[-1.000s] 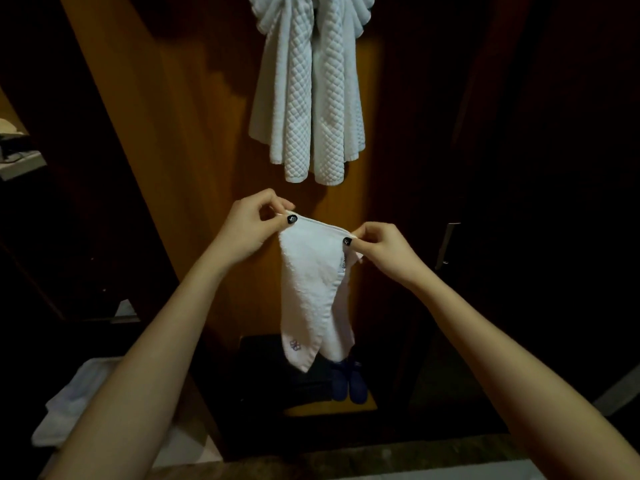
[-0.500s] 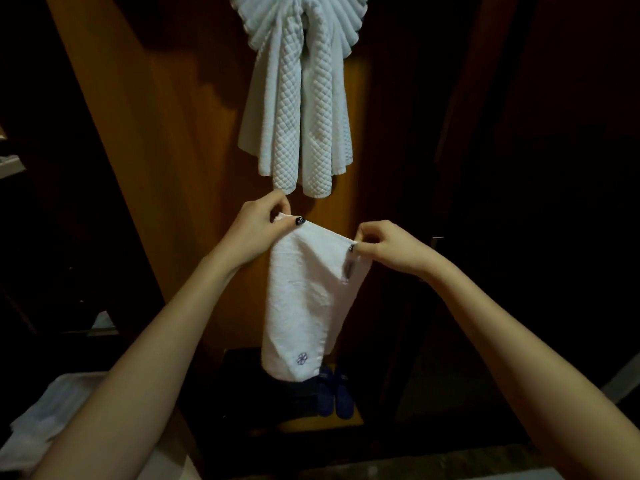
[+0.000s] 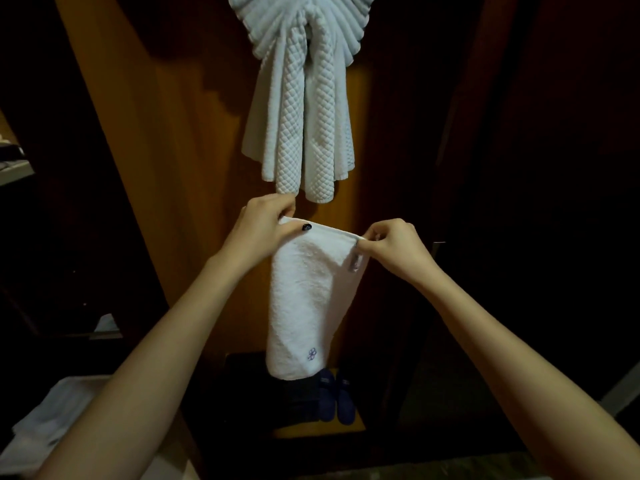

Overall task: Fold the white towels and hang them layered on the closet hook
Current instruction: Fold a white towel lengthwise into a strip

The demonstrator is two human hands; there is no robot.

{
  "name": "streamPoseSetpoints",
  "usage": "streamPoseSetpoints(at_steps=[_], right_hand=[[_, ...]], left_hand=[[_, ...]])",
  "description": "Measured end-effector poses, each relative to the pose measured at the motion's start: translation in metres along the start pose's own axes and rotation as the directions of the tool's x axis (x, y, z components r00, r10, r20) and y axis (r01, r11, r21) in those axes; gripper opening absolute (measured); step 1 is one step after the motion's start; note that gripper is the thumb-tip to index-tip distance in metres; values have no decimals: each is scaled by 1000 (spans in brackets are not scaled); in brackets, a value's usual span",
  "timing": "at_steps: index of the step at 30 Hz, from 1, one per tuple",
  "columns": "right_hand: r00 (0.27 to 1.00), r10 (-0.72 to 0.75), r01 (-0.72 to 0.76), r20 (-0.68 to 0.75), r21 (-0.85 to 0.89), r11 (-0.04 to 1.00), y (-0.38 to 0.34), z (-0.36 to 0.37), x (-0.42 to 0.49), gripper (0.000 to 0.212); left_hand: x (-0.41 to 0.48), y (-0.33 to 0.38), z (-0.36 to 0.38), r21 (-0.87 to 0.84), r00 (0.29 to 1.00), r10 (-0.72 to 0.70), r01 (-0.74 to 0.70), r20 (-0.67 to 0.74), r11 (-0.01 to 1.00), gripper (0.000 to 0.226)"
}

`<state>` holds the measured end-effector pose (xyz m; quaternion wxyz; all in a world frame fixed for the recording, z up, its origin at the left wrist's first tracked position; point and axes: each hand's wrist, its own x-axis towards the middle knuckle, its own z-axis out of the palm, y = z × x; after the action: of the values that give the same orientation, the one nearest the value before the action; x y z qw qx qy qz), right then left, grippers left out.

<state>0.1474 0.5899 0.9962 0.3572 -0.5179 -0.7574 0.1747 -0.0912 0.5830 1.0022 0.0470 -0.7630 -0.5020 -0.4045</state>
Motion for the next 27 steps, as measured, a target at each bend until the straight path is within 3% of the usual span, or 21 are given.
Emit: streamPoseSetpoints(at_steps=[8, 14, 19, 24, 27], right_hand=[[992, 82, -65, -96, 175, 982, -7, -25, 25, 11], [988, 40, -13, -150, 176, 984, -9, -36, 32, 17], [979, 76, -34, -189, 214, 976, -7, -49, 37, 26], [973, 98, -31, -211, 300, 953, -7, -54, 34, 24], [977, 100, -6, -188, 444, 896, -7, -54, 32, 20]], left_hand=[[28, -3, -18, -190, 989, -147, 150, 32, 970, 23], [42, 3, -23, -29, 984, -88, 93, 155, 995, 30], [55, 13, -24, -312, 978, -146, 187, 150, 931, 31], [58, 14, -21, -364, 983, -155, 179, 95, 914, 30], [59, 11, -15, -417, 983, -173, 182, 59, 890, 25]])
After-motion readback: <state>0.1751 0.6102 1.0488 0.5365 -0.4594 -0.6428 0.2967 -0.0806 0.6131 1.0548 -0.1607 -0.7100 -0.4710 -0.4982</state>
